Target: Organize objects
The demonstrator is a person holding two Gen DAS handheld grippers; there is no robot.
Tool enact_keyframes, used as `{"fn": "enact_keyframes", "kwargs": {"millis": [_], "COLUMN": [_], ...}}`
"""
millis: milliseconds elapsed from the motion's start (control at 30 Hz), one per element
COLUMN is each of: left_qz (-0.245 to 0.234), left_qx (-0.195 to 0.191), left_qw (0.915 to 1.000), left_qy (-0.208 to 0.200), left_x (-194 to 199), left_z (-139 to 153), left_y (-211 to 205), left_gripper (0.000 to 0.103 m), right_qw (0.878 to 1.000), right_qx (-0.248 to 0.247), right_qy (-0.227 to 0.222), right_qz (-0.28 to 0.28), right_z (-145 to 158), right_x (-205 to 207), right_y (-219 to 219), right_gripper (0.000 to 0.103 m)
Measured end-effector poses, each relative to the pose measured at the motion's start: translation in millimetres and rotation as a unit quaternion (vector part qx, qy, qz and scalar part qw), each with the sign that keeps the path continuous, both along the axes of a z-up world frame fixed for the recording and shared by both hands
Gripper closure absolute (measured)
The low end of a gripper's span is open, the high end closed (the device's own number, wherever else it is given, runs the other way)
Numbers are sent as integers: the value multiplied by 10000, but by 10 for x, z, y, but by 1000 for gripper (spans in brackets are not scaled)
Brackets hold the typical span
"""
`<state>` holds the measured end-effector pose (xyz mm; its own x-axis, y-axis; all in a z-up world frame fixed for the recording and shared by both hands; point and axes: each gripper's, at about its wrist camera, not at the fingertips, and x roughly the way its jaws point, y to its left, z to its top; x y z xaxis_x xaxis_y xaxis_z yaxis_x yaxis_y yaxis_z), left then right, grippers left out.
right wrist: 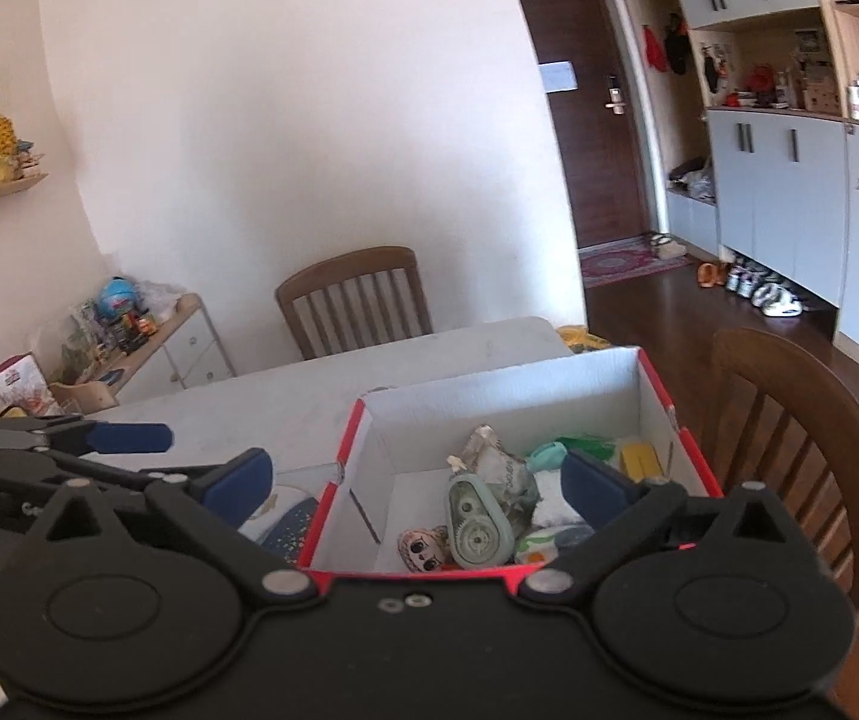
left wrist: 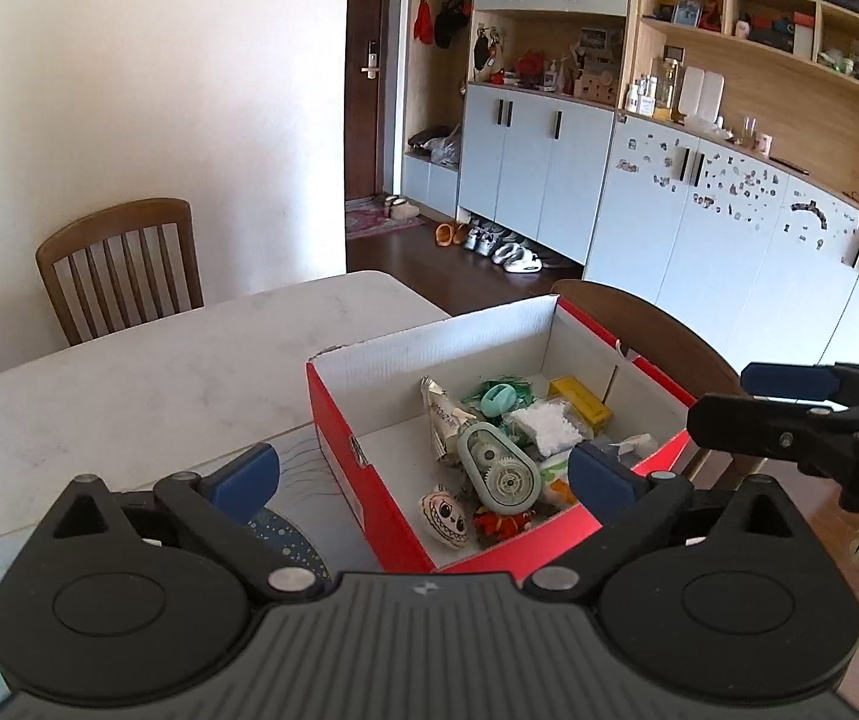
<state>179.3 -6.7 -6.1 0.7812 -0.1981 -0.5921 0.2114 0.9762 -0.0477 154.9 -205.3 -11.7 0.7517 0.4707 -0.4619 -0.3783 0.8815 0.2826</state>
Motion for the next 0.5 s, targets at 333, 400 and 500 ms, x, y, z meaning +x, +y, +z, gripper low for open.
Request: {"fn": "enact_keyframes", "kwargs": {"millis": [333,400,500], "left_qz": [-47,-84,-164], "left_qx": [-44,-20,-60], "left_qw": [9999,9999,9998], "left_qy": [-104,-118,-96], "left_x": [-82,-102,-124], "left_z": [1,-15,-40], "left_y": [114,119,132], "left_gripper": [0,0,0], "right_qw": [9994,9991,9990], "right_qx": [-54,-86,-140], "right_qy": [-19,-50,-30], "right_qz": [-342,-406,-424], "right_z": [-32,-35,-58], "right_x": [-134,-165,-179], "right_y": [76,108,144], "right_gripper": [1,1,1]}}
